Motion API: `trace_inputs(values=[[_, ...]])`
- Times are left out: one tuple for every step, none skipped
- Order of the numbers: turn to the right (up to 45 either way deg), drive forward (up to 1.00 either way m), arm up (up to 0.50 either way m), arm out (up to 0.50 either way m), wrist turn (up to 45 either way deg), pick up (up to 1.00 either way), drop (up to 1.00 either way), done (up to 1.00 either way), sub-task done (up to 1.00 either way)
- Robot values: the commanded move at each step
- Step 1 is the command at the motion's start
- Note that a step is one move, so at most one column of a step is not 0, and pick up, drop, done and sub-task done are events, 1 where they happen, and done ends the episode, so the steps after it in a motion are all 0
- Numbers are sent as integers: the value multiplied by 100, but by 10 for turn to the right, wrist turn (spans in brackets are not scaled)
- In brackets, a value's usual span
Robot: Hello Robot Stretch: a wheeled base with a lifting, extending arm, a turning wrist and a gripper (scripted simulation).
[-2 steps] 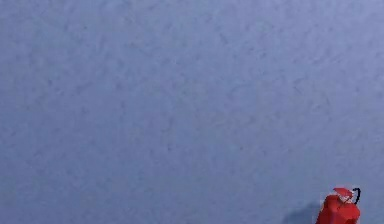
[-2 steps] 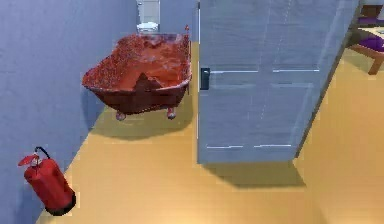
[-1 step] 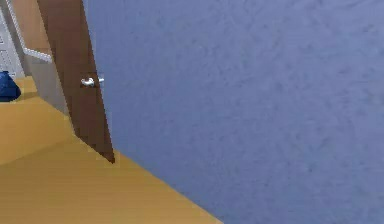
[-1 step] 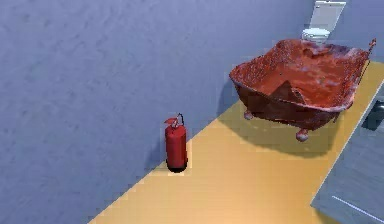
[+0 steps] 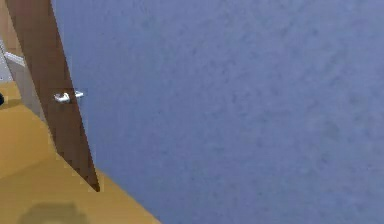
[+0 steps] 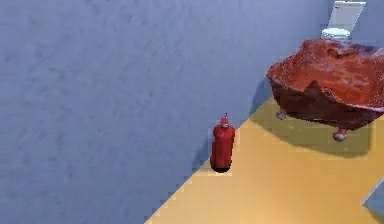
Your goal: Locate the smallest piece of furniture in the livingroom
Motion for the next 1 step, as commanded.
trace_inputs(values=[[-450,0,0,0,0,0,0,0,0]])
